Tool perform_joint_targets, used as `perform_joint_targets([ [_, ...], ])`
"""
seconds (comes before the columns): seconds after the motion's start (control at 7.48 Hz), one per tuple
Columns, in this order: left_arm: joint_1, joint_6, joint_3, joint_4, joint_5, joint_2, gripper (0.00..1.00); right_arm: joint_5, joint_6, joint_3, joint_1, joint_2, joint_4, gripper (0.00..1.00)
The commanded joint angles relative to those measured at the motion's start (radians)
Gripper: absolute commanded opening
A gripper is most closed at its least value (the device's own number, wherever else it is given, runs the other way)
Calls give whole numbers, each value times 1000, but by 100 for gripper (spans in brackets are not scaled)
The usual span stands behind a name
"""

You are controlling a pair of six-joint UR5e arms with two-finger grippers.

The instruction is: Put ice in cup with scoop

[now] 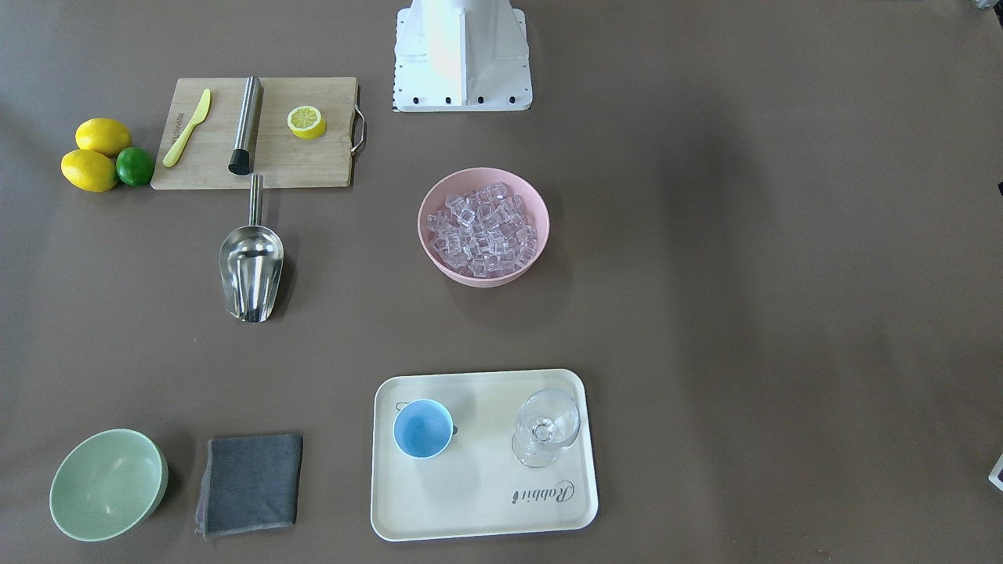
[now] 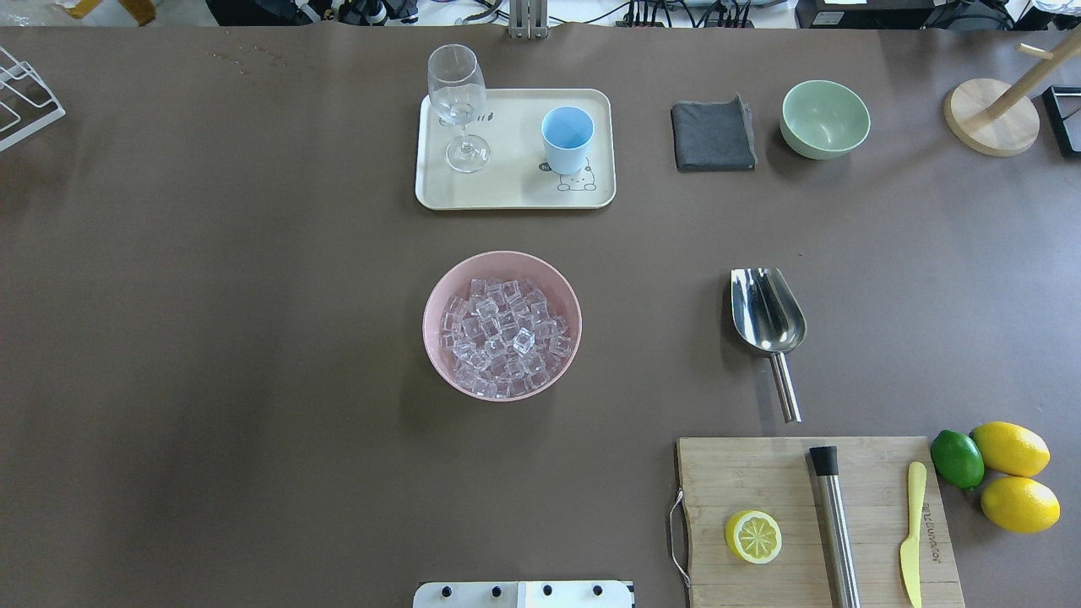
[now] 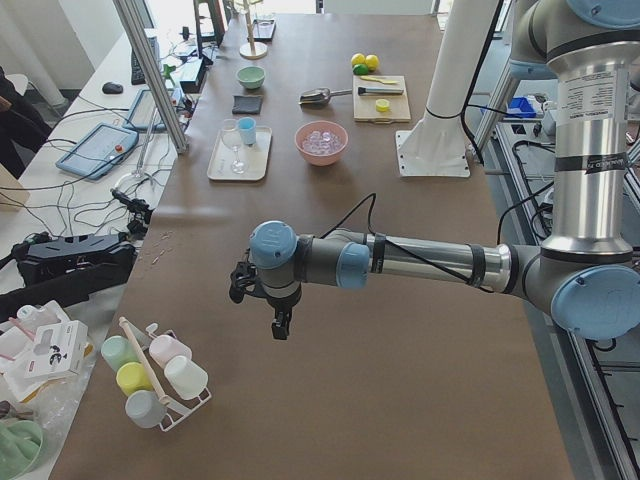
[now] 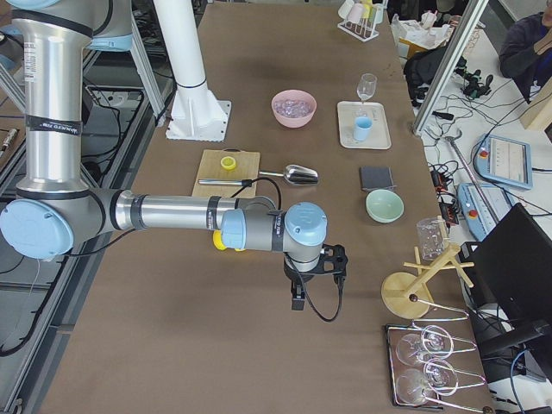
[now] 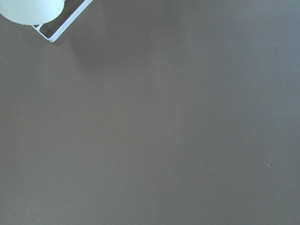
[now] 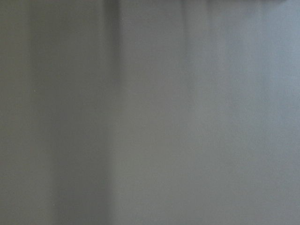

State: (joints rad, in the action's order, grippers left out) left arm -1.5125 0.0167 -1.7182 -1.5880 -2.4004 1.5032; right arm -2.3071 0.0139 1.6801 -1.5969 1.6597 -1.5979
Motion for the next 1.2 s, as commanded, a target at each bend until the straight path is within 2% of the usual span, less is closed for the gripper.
perform_joint_targets([
  [0.0, -15, 0, 3, 0, 0, -10, 98, -3, -2, 3, 0, 3, -1, 100],
  [0.8, -40, 0, -4, 0, -2, -32, 98, -6, -5, 7, 0, -24, -17, 100],
  [0.94, -47, 0, -4, 0, -2, -32, 98, -8, -8, 6, 0, -55, -90, 100],
  [1.07, -48, -1, -6, 0, -2, -29, 98, -11, -11, 47, 0, -72, -168, 100],
])
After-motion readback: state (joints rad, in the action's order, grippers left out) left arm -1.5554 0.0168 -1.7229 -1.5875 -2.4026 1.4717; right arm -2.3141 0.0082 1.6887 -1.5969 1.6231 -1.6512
